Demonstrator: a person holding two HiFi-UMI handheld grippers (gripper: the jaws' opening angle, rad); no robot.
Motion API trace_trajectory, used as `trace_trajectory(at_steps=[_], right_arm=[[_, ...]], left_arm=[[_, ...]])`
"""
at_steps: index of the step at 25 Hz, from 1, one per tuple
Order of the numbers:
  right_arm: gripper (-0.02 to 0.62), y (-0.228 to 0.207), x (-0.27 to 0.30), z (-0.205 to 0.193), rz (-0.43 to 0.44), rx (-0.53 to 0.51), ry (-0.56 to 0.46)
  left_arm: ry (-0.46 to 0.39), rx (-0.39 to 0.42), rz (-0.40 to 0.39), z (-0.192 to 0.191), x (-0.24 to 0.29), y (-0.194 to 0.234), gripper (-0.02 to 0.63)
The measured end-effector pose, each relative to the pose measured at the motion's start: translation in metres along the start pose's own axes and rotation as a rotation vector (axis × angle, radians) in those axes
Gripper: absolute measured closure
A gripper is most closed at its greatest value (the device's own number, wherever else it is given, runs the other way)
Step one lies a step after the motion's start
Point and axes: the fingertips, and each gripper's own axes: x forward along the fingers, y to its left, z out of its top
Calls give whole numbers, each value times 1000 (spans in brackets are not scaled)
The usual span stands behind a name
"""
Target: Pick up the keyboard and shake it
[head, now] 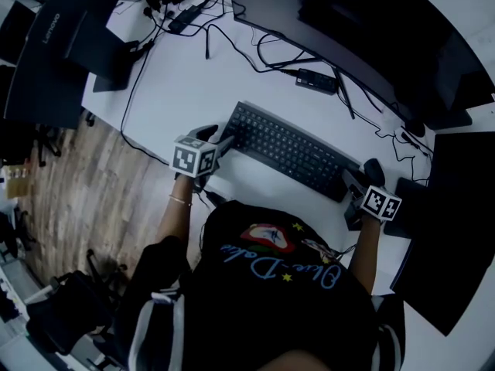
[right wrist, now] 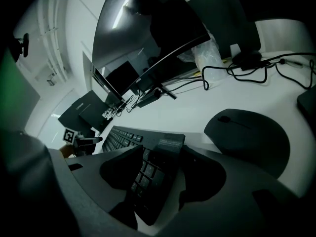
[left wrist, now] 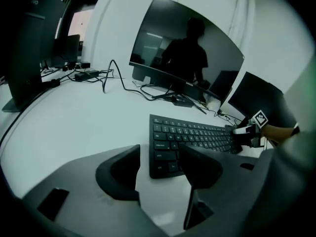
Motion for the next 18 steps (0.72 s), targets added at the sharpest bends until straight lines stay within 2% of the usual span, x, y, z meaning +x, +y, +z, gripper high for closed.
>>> trace_trajectory(at_steps=[9,18], right_arm=[[362,1,-1,2,7,11,5],[365,0,-1,2,11,16,12]], left_arm=[[117,49,-21,0,20,6,374],[146,57,-67,1,33,-1,369]])
